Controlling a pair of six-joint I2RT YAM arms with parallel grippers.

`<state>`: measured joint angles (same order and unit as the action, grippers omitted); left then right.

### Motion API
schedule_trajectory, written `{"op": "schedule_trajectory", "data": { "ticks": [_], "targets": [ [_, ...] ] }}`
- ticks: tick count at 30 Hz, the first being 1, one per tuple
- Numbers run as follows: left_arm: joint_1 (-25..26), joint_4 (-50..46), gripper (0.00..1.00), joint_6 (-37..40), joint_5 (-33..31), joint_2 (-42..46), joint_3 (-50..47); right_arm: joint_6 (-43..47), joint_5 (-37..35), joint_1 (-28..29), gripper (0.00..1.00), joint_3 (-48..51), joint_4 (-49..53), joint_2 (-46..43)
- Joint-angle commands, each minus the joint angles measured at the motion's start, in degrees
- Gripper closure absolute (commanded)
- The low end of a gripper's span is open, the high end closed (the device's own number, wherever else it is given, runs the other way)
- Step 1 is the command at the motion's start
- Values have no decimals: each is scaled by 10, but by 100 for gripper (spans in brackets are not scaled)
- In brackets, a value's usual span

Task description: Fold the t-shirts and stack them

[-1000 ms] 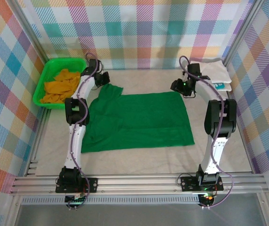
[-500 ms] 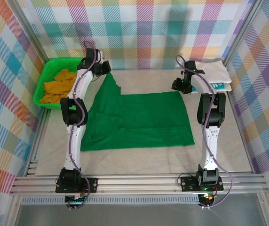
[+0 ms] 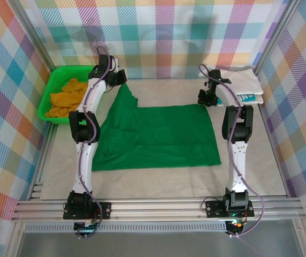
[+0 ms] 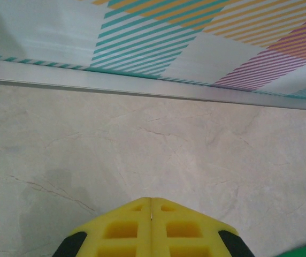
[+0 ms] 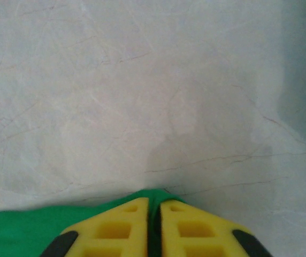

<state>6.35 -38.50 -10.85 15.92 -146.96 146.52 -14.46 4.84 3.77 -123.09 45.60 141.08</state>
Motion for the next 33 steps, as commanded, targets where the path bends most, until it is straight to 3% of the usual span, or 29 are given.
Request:
{"op": "schedule_trajectory", "data": {
  "ticks": [1,7,14,24,33],
  "targets": [
    [0,-19,100,17,-14,25,3,-7,-11,1,97,-15,19,0],
    [-17,-51,100,62,-41,46,-11,-26,-24,-4,100,-1,-2,-37],
    [-38,-11,100,92,-87,97,-114,-72,-8,-29,100,41,-47,-88],
    [-25,-29,100,97,-38,22,30,-99,40,-30,100,3,-56,-69],
    [0,-57,100,156,-74,83,12,-128,69,-29,100,31,-80,-96]
  ]
}}
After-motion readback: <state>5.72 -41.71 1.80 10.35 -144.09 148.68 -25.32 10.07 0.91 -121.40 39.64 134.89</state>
